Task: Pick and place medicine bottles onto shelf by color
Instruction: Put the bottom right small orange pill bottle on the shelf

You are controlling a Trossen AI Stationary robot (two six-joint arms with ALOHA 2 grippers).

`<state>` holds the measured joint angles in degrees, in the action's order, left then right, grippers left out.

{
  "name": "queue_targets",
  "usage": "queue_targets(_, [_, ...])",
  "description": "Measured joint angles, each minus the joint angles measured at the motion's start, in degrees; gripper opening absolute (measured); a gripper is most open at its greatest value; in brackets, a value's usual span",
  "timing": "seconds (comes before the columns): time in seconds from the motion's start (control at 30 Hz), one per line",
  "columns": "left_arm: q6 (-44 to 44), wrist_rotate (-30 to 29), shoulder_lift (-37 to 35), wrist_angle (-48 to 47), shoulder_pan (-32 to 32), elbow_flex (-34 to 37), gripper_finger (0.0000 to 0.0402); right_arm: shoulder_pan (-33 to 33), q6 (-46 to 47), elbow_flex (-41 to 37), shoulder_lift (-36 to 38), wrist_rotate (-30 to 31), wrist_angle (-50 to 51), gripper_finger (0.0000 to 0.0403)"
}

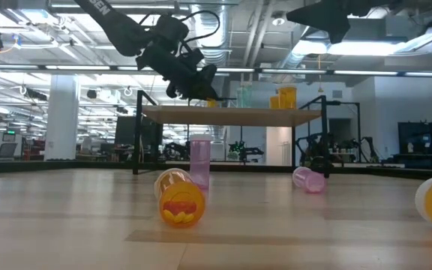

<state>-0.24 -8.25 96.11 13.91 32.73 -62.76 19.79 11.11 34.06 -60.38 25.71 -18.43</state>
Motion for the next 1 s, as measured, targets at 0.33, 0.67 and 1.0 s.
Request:
queue_targets(0.33, [-0.3, 0.1, -1.4, -2.4, 0.0, 0.1, 0.0110, -0.4, 0.5, 0.0, 0.0, 0.0, -0.1, 0.0275])
queue_targets(0.67, [-0.6, 0.4, -1.4, -3.8, 0.0, 0.0, 0.0111, -0.4, 0.6, 0.0, 0.0, 0.1, -0.2, 0.0275])
queue_targets(1.0, [-1.9, 2.7, -1.3, -6.2, -0.1, 0.1, 0.0197, -0.4, 0.5, 0.0, 0.0, 0.1, -0.2, 0.0275])
